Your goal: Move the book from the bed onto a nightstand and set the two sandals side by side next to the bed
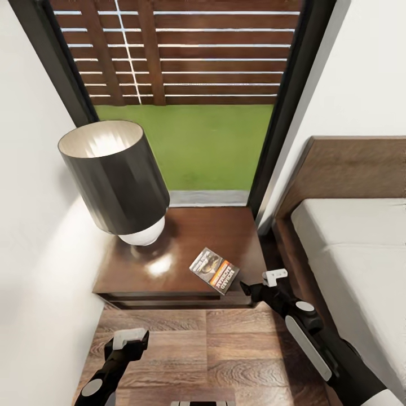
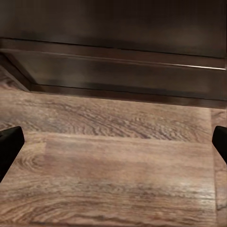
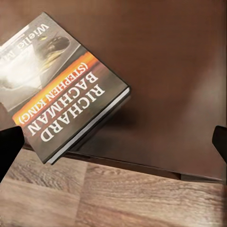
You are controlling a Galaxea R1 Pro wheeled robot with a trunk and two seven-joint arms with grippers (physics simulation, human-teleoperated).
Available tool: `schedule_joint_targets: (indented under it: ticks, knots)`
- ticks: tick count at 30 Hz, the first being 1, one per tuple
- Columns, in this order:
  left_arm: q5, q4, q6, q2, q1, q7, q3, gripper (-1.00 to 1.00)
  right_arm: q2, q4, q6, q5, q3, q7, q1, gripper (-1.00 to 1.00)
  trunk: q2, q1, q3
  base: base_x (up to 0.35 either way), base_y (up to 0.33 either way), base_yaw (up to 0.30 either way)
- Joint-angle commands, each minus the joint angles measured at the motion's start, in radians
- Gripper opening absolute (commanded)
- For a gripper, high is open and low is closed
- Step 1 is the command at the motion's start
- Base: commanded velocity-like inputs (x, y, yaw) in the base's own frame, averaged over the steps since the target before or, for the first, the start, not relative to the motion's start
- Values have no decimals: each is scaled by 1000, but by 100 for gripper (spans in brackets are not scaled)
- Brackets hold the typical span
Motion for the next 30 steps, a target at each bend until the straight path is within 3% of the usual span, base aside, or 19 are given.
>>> schedule_joint_targets:
  ticks: [1,9,13,21,30]
  knots:
    - [9,-2,4,1,0,9,-4,100,-1,0,4,-5,1,-2,0,100,7,-4,4,0,0,0]
    - [15,-4,4,2,0,26,3,100,0,80,-5,-6,5,1,0,100,63,-35,42,0,0,0]
    - [20,29,5,3,0,29,4,100,1,161,-52,-3,10,0,0,100,91,-50,61,0,0,0]
    - [24,99,41,2,0,29,6,100,48,257,-110,-6,19,1,0,100,147,-81,99,0,0,0]
    - [27,202,99,2,0,28,10,100,57,463,-156,-9,21,8,0,100,210,-115,142,0,0,0]
